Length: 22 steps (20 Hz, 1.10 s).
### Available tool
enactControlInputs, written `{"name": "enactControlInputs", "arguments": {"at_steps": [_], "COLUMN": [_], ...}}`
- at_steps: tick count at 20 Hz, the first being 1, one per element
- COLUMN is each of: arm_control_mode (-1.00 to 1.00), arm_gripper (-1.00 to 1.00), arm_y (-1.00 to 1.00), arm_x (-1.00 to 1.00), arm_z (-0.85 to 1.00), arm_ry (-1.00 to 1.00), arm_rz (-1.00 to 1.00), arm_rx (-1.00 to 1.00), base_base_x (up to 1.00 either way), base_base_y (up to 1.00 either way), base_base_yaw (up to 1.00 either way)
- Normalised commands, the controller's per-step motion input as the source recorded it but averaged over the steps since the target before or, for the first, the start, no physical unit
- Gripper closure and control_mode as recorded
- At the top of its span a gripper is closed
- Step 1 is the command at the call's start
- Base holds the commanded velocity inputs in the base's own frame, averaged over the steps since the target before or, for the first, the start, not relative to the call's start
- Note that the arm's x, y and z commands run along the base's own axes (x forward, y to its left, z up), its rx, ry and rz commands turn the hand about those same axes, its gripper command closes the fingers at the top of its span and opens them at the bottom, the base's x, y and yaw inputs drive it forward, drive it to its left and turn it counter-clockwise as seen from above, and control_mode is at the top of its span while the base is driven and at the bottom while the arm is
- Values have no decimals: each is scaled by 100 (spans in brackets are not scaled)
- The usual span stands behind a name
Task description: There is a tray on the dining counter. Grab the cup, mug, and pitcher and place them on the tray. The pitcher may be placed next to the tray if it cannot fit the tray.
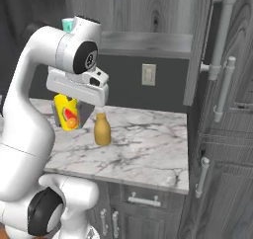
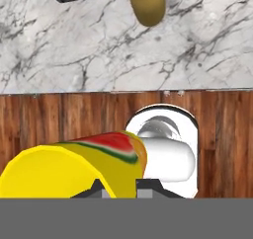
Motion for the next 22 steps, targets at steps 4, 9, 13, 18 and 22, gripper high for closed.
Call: {"name": "enactControlInputs", "arguments": {"at_steps": [4, 9, 13, 18, 22], "arm_control_mode": [100, 100, 100, 100, 100], "arm_gripper": [100, 100, 100, 100, 100], "arm_y": [0, 0, 0, 0, 0], "arm_x": [0, 0, 0, 0, 0], "arm_z": [0, 0, 0, 0, 0], "arm_ry": [0, 0, 0, 0, 0], "arm_rz": [0, 0, 0, 0, 0], "arm_rx": [0, 0, 0, 0, 0], "base_base_x": [-100, -81, -12, -10, -10], "base_base_y": [0, 13, 51, 52, 39], "base_base_yaw": [29, 52, 83, 83, 89]}}
